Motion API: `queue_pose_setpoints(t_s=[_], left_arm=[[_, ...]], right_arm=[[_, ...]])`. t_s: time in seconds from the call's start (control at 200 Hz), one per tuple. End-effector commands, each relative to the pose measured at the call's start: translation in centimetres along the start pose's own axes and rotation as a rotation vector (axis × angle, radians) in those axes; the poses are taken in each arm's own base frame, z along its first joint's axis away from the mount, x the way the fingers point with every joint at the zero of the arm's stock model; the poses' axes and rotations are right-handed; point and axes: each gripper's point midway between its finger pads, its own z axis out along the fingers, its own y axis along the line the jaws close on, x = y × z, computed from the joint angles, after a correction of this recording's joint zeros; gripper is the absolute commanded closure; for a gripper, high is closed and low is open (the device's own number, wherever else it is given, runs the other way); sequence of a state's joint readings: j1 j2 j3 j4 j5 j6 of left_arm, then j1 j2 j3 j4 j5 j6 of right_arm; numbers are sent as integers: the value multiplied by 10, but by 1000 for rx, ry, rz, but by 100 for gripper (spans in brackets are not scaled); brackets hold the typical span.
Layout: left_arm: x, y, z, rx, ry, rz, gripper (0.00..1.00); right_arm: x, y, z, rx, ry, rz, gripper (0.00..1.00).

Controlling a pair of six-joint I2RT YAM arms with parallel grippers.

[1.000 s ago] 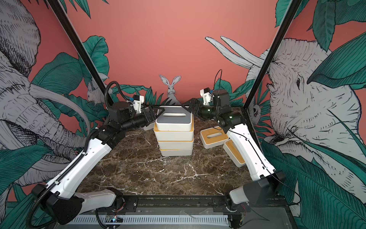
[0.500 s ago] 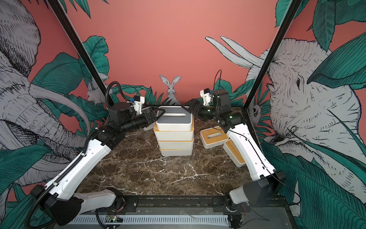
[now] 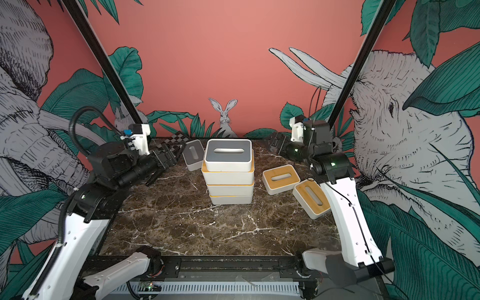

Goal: Stack the tissue boxes
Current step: Adjust the tissue box on the tissue box, then pick up the tissue box from the center of the board.

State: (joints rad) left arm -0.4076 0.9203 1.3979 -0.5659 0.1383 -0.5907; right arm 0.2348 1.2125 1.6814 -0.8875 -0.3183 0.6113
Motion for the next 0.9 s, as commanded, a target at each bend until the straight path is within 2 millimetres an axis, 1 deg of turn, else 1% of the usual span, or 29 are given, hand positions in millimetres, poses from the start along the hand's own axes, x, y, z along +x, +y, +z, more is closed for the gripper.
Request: queue_pose_setpoints(t_s=[0.0, 0.01, 0.025, 0.04, 0.11, 0.18, 0.195, 0.2, 0.22, 0.225, 0.235, 0.24, 0.285, 0.32, 0.38, 0.505, 0.61, 0.665, 0.71, 0.815, 0.895], left_arm=[[22, 47, -22, -208, 6, 101, 0], [24, 49, -23, -212, 5, 102, 0], [26, 51, -24, -217, 3, 105, 1], [28, 53, -26, -220, 0, 105, 0], [39, 61, -29, -228, 0, 102, 0], [50, 66, -30, -226, 6, 88, 0], [51, 67, -30, -224, 6, 86, 0], [52, 67, -30, -223, 8, 85, 0], [54, 67, -29, -218, 12, 83, 0], [55, 68, -29, -218, 13, 82, 0], [56, 68, -29, -215, 16, 80, 0], [57, 68, -28, -215, 17, 79, 0], [61, 67, -27, -202, 33, 76, 0], [64, 67, -25, -198, 47, 75, 0], [67, 69, -23, -205, 62, 75, 1], [68, 69, -22, -198, 59, 83, 0], [68, 66, -24, -187, 62, 98, 0], [70, 68, -25, -194, 67, 106, 1], [73, 70, -25, -196, 76, 114, 0], [76, 74, -27, -210, 83, 125, 0], [78, 75, -26, -211, 82, 129, 0]], right_arm=[[26, -67, -24, 281, 16, 3, 1], [31, -76, -25, 312, 25, 15, 1], [34, -80, -27, 326, 26, 19, 1], [40, -89, -29, 356, 35, 32, 1], [57, -114, -34, 424, 62, 83, 1], [78, -143, -31, 491, 89, 162, 1], [79, -146, -31, 498, 88, 173, 1], [82, -150, -30, 508, 93, 191, 1], [87, -158, -30, 524, 98, 226, 1], [91, -162, -28, 534, 109, 238, 1], [93, -165, -27, 539, 114, 247, 1], [97, -170, -26, 551, 121, 270, 1], [108, -183, -21, 557, 135, 359, 1], [118, -196, -16, 569, 139, 467, 1], [130, -214, -7, 578, 130, 620, 1], [140, -239, 13, 580, 98, 874, 1], [140, -258, 25, 563, 43, 1049, 1], [144, -271, 32, 557, 8, 1161, 1], [146, -278, 37, 555, -10, 1210, 1], [158, -297, 43, 595, -26, 1328, 1], [156, -306, 45, 588, -59, 1390, 1]])
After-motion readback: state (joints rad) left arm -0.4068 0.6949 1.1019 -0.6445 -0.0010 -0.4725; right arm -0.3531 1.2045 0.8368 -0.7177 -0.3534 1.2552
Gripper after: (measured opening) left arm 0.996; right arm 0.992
